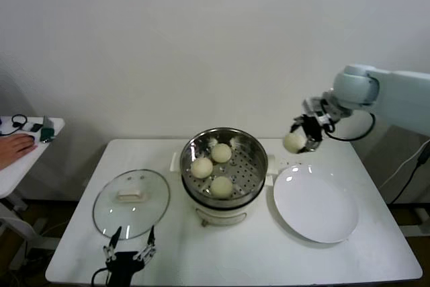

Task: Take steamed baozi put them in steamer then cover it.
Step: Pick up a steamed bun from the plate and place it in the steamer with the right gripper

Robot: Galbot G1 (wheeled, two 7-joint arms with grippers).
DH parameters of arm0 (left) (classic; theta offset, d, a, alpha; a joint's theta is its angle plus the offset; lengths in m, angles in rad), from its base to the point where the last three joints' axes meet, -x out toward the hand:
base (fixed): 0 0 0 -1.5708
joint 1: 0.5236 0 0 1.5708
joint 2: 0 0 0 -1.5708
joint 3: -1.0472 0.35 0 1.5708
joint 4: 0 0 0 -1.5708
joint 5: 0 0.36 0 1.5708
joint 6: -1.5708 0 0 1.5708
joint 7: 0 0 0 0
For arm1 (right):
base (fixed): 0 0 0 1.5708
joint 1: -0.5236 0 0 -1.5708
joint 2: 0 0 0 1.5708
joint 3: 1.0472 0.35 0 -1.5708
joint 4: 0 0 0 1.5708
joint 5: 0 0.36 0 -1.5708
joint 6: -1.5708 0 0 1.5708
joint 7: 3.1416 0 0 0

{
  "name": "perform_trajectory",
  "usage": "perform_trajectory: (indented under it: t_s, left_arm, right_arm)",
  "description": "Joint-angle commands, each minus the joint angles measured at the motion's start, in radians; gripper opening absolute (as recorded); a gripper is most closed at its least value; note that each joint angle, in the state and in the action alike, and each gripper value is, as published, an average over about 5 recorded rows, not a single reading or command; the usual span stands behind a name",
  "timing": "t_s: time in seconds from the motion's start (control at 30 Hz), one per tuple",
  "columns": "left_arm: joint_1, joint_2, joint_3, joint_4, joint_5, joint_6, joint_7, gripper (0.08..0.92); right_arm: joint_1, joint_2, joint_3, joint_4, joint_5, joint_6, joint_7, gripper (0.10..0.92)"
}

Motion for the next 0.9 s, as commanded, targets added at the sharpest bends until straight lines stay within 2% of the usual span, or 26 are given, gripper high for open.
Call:
perform_trajectory:
  t_s: [0.03,0.27,0.53,0.9]
  left_arm:
    - [-0.003,0.002,-0.004,0.0,-0.008,0.0,0.001,0.823]
    - [0.002,0.005,-0.013,-0.001,-0.009,-0.005,0.0,0.823]
    - [0.002,0.008,-0.02,0.002,-0.01,-0.007,-0.002,0.823]
    - [-0.003,0.006,-0.019,0.01,-0.011,-0.008,-0.003,0.823]
  right_arm:
    - [0.025,0.258,-0.01,0.096,0.22,-0.112,0.1,0.696]
    - [-0.149,0.352,-0.008,-0.011,0.134,-0.13,0.132,0.696]
    - [-0.249,0.368,-0.023,-0.129,0.017,-0.123,0.133,0.696]
    - [-0.286,0.365,-0.026,-0.15,-0.013,-0.122,0.132,0.696]
